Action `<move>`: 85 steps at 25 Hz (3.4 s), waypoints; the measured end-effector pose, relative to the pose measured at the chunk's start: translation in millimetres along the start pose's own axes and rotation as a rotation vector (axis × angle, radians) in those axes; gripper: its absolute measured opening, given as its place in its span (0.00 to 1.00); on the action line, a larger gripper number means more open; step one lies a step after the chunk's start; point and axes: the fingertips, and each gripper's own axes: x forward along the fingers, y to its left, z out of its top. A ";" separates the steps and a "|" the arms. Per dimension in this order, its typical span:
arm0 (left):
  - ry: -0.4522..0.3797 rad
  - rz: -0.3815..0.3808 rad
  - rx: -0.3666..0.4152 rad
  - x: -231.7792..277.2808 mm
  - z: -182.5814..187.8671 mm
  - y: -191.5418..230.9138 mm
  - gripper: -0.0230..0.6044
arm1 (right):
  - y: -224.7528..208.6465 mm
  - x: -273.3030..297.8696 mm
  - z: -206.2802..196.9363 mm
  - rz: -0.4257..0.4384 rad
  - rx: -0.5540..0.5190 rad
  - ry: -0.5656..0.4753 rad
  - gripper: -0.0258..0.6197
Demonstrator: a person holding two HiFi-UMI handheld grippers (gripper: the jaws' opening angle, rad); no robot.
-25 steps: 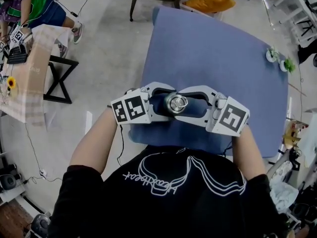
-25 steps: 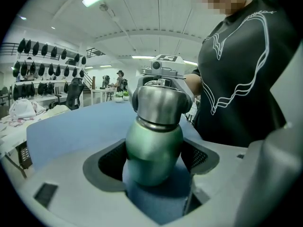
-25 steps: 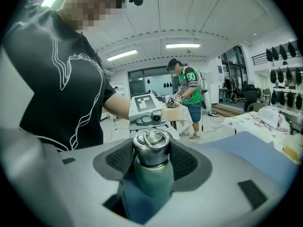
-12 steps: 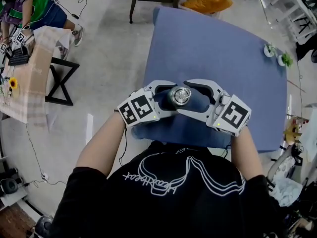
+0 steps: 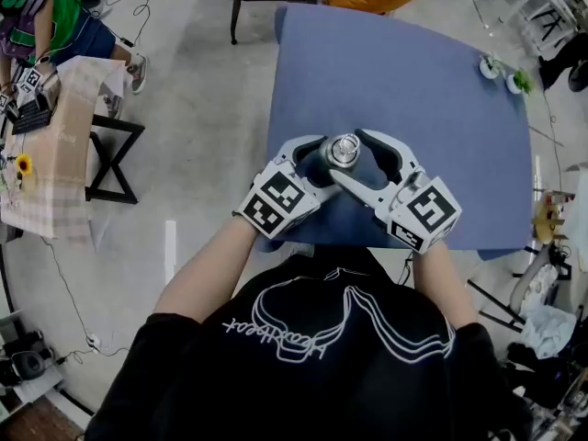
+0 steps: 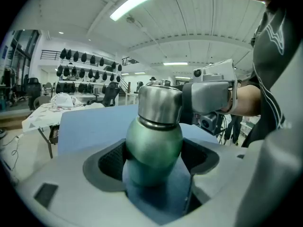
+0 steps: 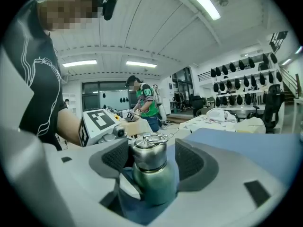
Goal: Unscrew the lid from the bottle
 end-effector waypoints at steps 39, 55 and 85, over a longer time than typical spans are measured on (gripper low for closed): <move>0.012 -0.101 0.048 -1.1 0.6 -3.8 0.61 | 8.4 1.1 -5.2 0.166 -0.078 0.082 0.42; 0.107 -0.389 0.175 -6.0 -5.0 -11.1 0.61 | 17.8 1.3 -9.2 0.511 -0.224 0.209 0.42; 0.010 -0.077 0.026 -3.2 -1.9 -9.3 0.61 | 10.6 4.3 3.4 0.117 -0.110 0.032 0.52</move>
